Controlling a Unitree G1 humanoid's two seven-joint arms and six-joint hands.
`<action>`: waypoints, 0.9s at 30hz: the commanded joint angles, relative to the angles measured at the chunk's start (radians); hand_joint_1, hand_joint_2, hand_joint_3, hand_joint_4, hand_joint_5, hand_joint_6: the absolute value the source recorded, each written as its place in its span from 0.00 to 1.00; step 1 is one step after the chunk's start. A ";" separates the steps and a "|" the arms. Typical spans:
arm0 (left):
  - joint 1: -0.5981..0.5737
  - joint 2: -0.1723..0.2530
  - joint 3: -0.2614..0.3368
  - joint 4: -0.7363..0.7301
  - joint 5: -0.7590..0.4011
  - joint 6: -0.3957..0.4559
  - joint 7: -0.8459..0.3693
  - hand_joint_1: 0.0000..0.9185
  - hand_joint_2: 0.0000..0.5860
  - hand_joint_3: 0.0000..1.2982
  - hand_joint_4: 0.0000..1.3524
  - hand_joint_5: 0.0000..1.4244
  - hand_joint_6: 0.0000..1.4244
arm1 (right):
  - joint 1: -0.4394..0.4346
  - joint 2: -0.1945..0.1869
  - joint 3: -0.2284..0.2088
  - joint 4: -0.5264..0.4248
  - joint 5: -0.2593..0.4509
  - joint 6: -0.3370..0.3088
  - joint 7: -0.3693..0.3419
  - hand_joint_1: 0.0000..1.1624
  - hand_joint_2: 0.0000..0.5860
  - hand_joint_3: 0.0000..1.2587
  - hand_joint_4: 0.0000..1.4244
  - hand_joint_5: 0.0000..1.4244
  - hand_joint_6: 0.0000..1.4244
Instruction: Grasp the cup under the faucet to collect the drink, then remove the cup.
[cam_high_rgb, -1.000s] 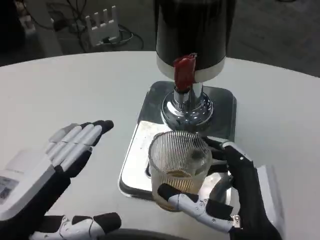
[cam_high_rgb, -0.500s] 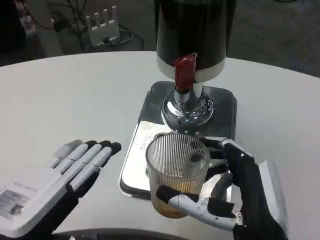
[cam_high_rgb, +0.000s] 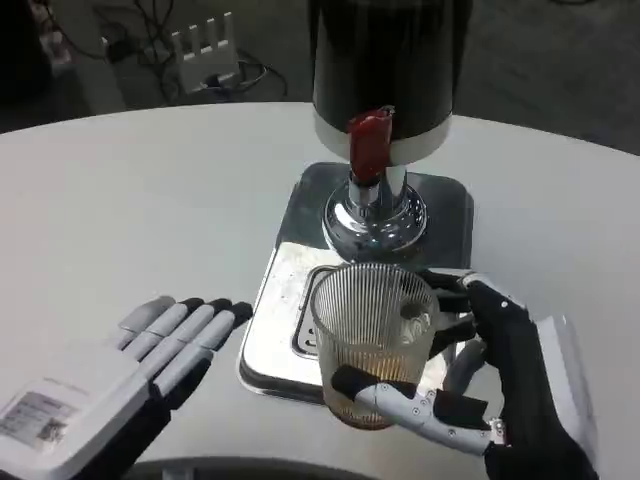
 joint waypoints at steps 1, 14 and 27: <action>0.019 0.007 -0.007 -0.011 0.012 0.011 0.012 0.00 0.14 0.00 0.00 0.00 0.00 | -0.016 -0.001 -0.003 -0.026 -0.014 -0.044 -0.002 0.79 0.15 0.64 0.59 0.73 0.76; 0.025 0.006 -0.017 -0.034 0.026 0.027 0.011 0.00 0.14 0.00 0.00 0.00 0.00 | -0.013 -0.006 -0.014 -0.035 -0.013 -0.049 0.009 0.79 0.13 0.65 0.59 0.73 0.76; 0.015 0.010 -0.047 -0.073 0.046 0.047 0.004 0.00 0.14 0.00 0.00 0.00 0.00 | 0.003 -0.016 -0.027 -0.051 -0.010 -0.056 0.014 0.79 0.13 0.65 0.60 0.73 0.77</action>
